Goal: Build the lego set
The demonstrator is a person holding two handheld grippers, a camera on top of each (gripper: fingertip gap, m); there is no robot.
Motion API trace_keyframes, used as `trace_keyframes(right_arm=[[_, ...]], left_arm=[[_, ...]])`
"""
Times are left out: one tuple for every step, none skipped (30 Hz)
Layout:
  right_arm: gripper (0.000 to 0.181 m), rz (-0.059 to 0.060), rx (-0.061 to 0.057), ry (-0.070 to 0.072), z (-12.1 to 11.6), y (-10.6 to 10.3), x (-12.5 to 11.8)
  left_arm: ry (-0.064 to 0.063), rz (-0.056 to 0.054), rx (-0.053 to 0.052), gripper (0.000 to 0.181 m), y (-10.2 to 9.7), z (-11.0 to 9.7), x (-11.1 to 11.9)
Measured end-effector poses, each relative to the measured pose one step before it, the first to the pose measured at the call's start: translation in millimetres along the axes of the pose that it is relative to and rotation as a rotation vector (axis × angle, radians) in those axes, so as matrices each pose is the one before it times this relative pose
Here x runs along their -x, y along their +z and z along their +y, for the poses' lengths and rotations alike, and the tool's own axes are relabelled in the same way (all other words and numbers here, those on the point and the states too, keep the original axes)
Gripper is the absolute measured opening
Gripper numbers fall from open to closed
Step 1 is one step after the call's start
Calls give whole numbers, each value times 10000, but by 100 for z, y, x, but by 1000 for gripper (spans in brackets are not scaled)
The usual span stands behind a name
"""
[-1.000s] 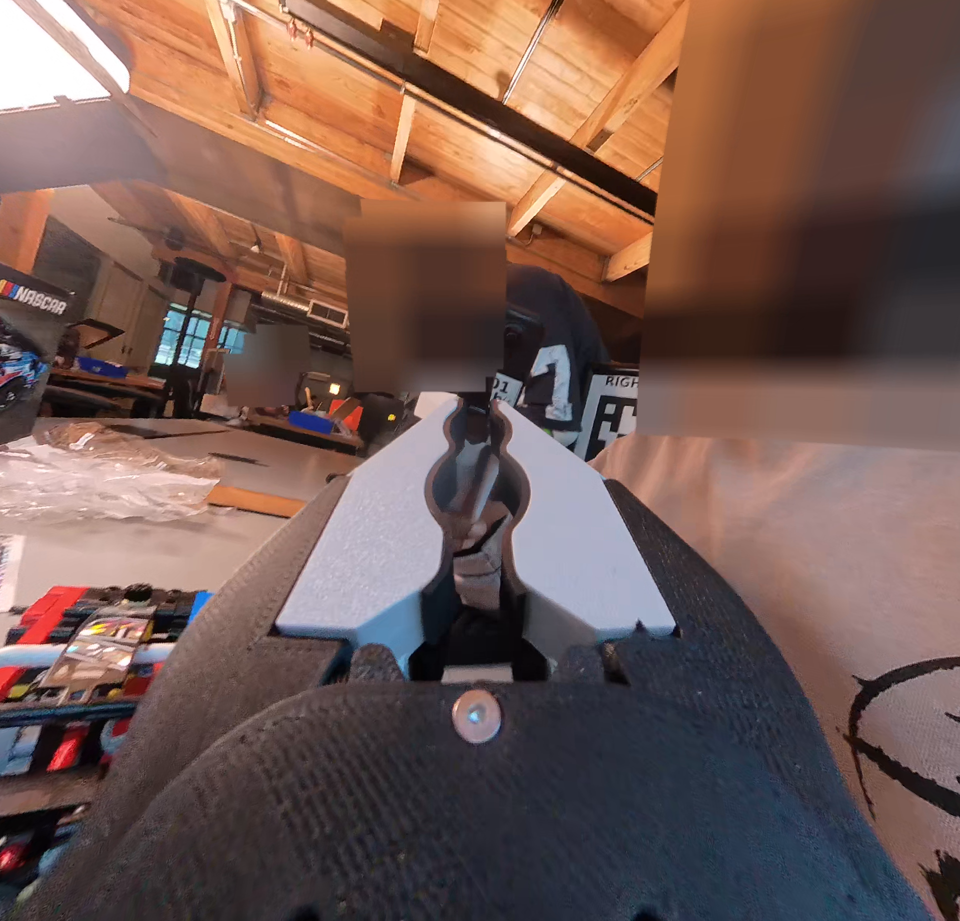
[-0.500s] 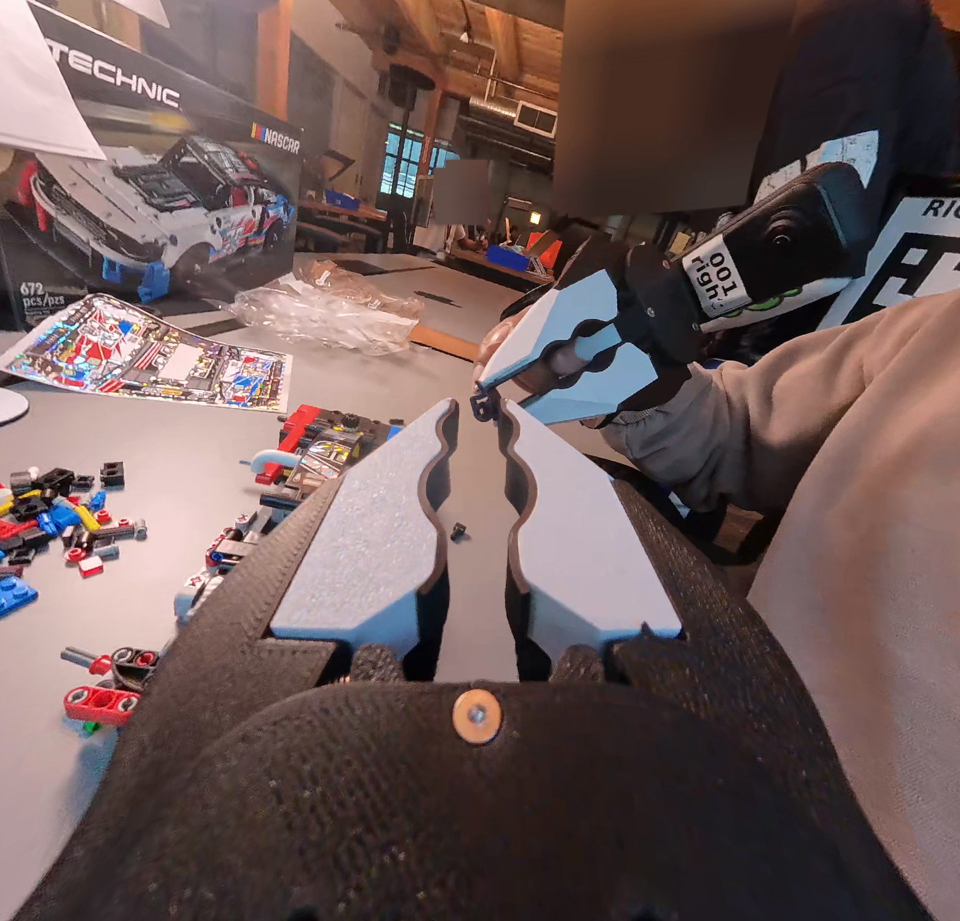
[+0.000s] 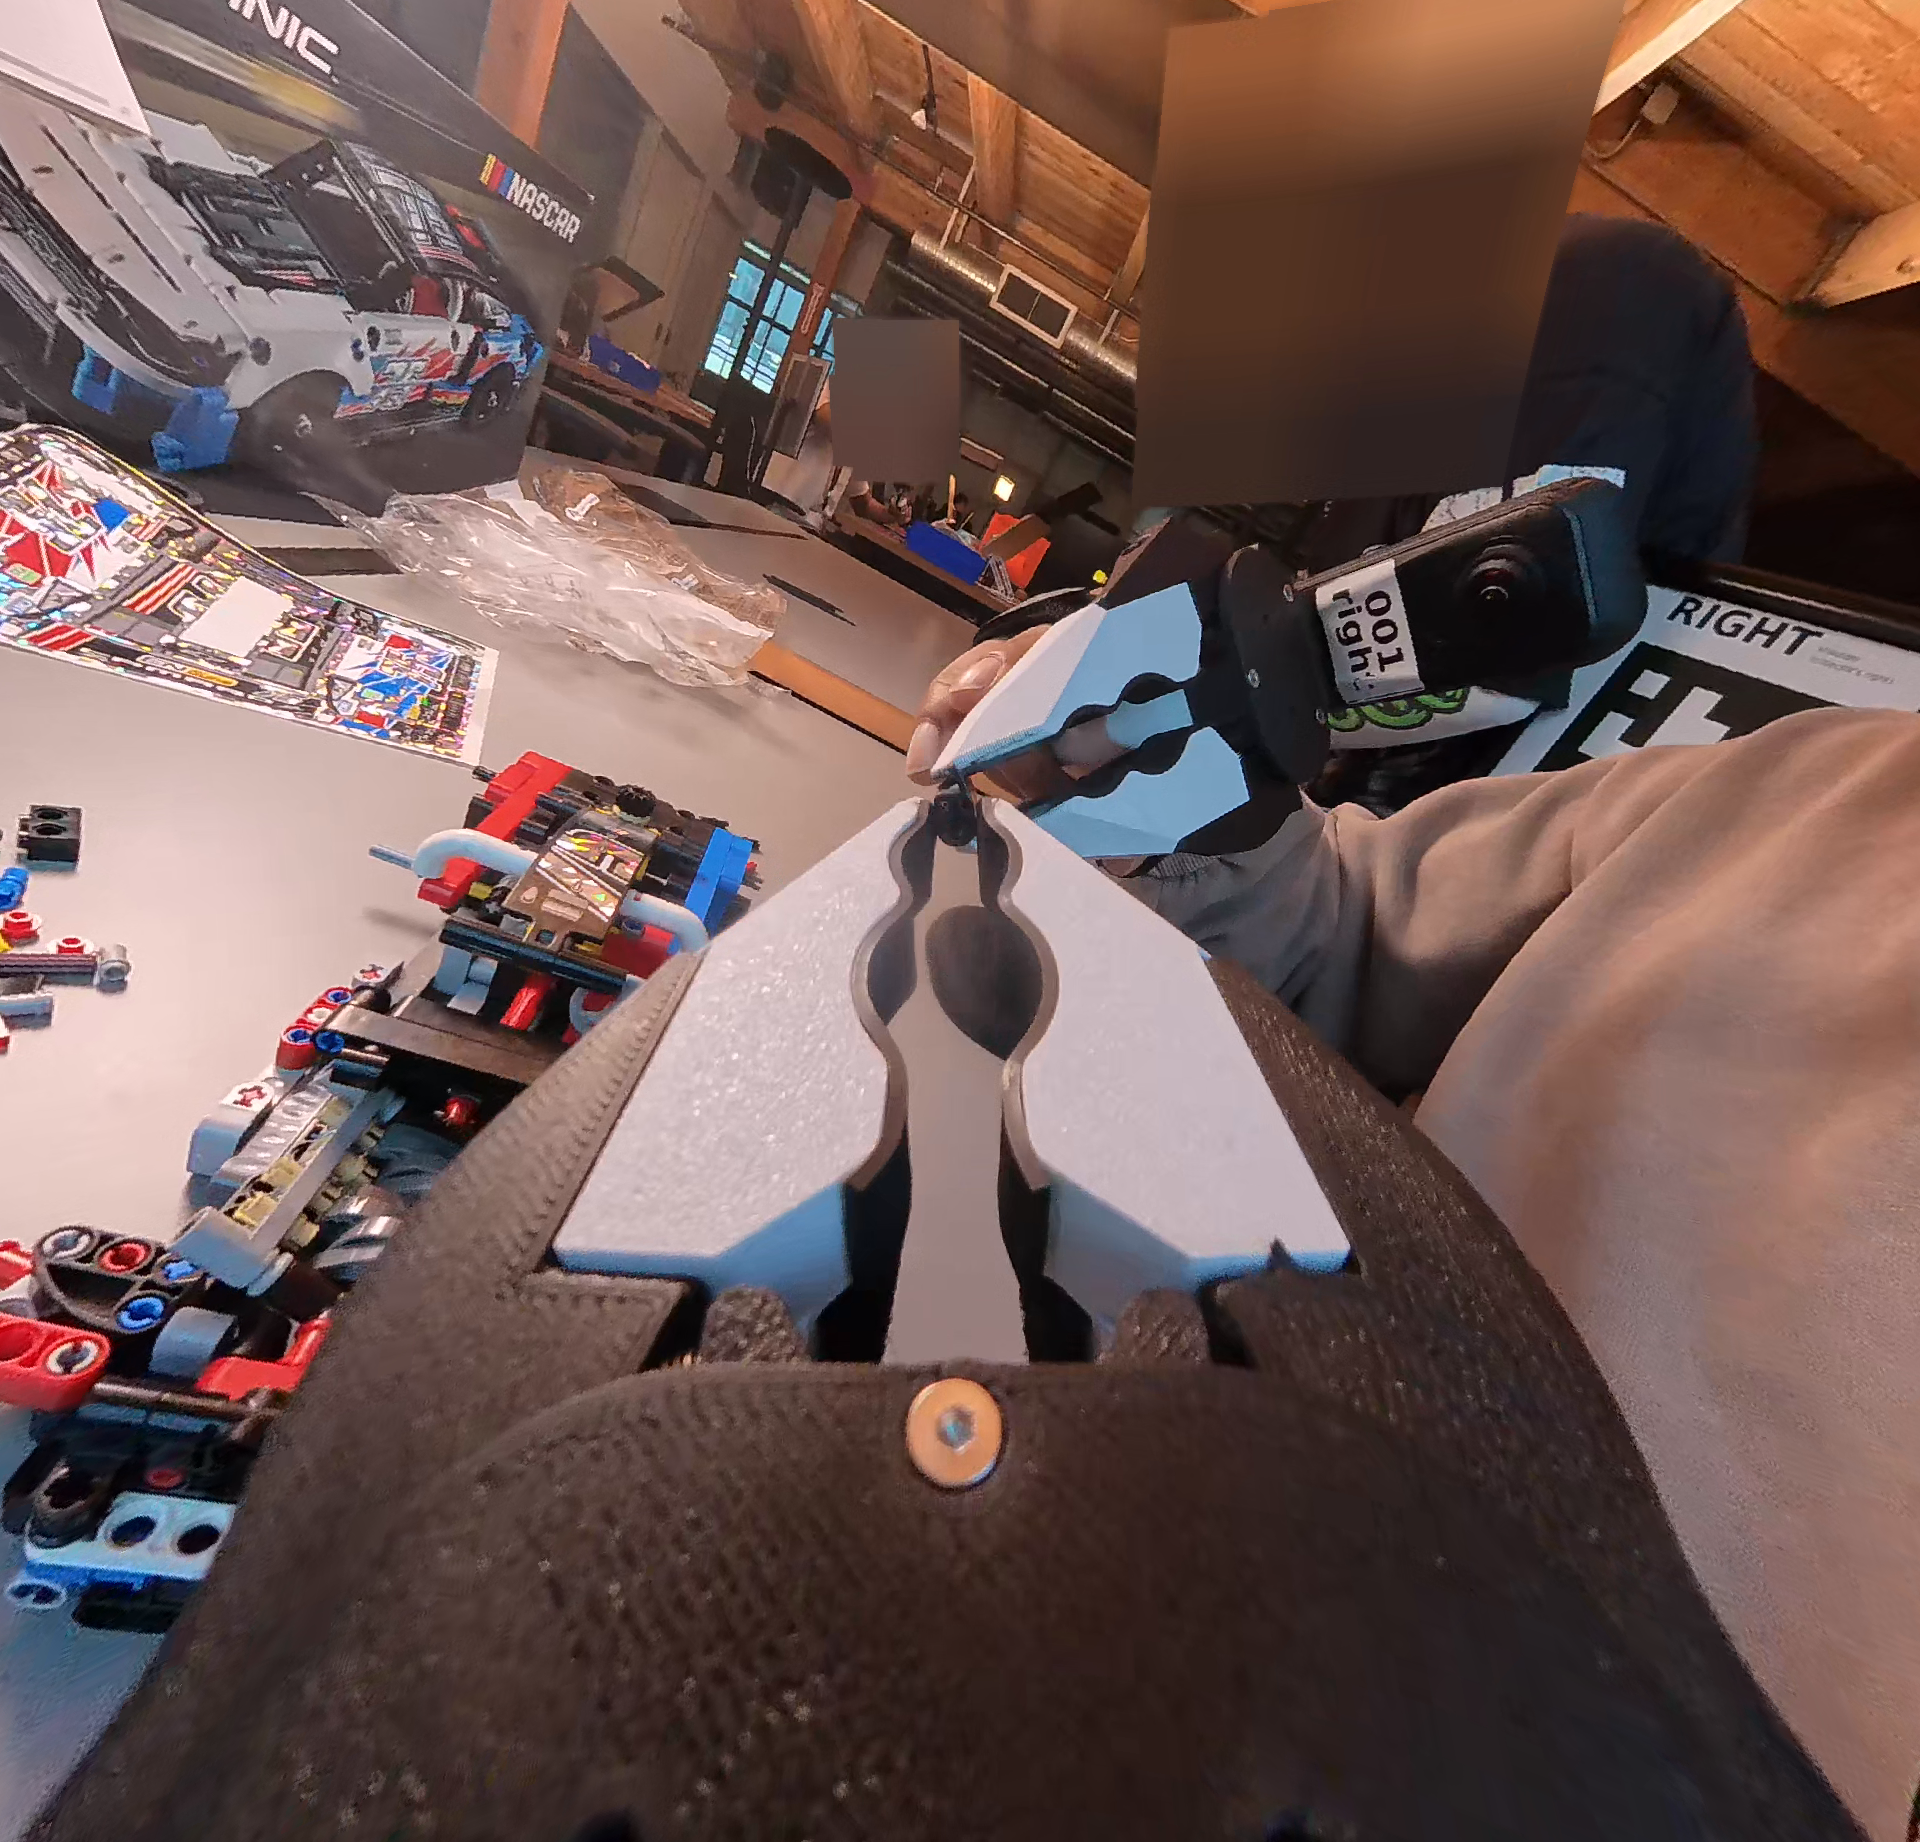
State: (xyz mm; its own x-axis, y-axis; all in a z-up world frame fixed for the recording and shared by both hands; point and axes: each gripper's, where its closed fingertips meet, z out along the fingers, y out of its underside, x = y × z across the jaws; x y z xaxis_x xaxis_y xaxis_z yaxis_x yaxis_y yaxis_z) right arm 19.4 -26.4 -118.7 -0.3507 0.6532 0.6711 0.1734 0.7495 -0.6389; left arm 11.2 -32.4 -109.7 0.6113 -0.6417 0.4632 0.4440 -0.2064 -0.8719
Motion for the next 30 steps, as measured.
trace_keyframes(right_arm=[[8, -47, 52, -79, 70, 10, 76], [8, -37, 25, -67, 50, 8, 64], [8, -57, 15, -33, 55, -1, 63], [8, -65, 4, -13, 58, -6, 51], [8, -64, -3, -1, 62, 5, 41], [8, -50, -18, 4, 47, -16, 23], [8, -45, -28, 25, 49, -13, -12], [8, -36, -46, 66, 34, -14, -29], [8, -5, -81, 111, 10, -14, -82], [8, 26, -111, 146, 5, -12, -162], [8, 88, -146, 203, -23, -20, -297], [9, 133, -177, 259, -51, -70, -405], [16, 120, -232, 317, -113, -113, -438], [26, 48, -232, 388, -131, -175, -387], [33, 41, -212, 423, -119, -226, -379], [37, 74, -271, 364, -195, -285, -371], [38, 135, -293, 304, -240, -308, -400], [38, 149, -216, 256, -148, -269, -380], [37, 123, -120, 206, -23, -190, -295], [36, 60, -56, 148, 53, -105, -166], [35, -1, -29, 136, 87, -28, -44], [33, -65, -18, 148, 97, 55, 89], [31, -105, -35, 111, 50, 120, 209], [29, -81, -44, 34, 11, 176, 231], [28, -56, 1, -52, 18, 220, 225], [28, -46, 52, -131, 43, 260, 239], [27, 1, 77, -214, 48, 277, 195], [27, 36, 120, -311, 111, 299, 177], [27, 37, 212, -373, 250, 315, 161], [26, 47, 323, -419, 443, 340, 144]], left_arm=[[-42, -1, 49, 5, -2, 123, 31], [-22, -1, 39, 5, 1, 94, 29], [-27, 7, 42, 5, 13, 101, 14], [-26, 4, 51, 5, 8, 99, 44], [-42, 8, 35, 5, 33, 79, 28], [-64, 14, 12, 5, 19, 53, 26], [-74, 13, 3, 5, 47, 39, 27], [-81, 8, -21, 5, 36, -6, 41], [-93, 1, -63, 5, 24, -73, 42], [-110, -1, -97, 5, 26, -121, 27], [-117, -18, -132, 5, 24, -193, 51], [-123, -22, -205, 5, -4, -344, 46], [-156, -5, -279, 5, -53, -537, 40], [-191, -15, -314, 5, -103, -646, 73], [-181, -45, -297, 4, -132, -657, 140], [-103, -69, -253, 4, -133, -568, 162], [-20, -74, -173, 5, -129, -408, 159], [25, -62, -101, 4, -97, -246, 126], [23, -31, -57, 4, -70, -131, 74], [-7, 13, -6, 5, -31, -17, 5], [-25, 23, 20, 5, 12, 80, -19], [-27, 13, 16, 4, 35, 99, 6], [-21, 15, 43, 4, 63, 157, -14], [-14, 15, 63, 4, 76, 173, -31], [4, 2, 42, 4, 84, 145, -23], [1, -17, 32, 4, 78, 127, -16], [-30, -54, 63, 4, 80, 185, 54], [-43, -53, 76, 4, 93, 226, 55], [-68, -79, 102, 4, 100, 297, 122], [-94, -143, 129, 4, 92, 344, 233]])
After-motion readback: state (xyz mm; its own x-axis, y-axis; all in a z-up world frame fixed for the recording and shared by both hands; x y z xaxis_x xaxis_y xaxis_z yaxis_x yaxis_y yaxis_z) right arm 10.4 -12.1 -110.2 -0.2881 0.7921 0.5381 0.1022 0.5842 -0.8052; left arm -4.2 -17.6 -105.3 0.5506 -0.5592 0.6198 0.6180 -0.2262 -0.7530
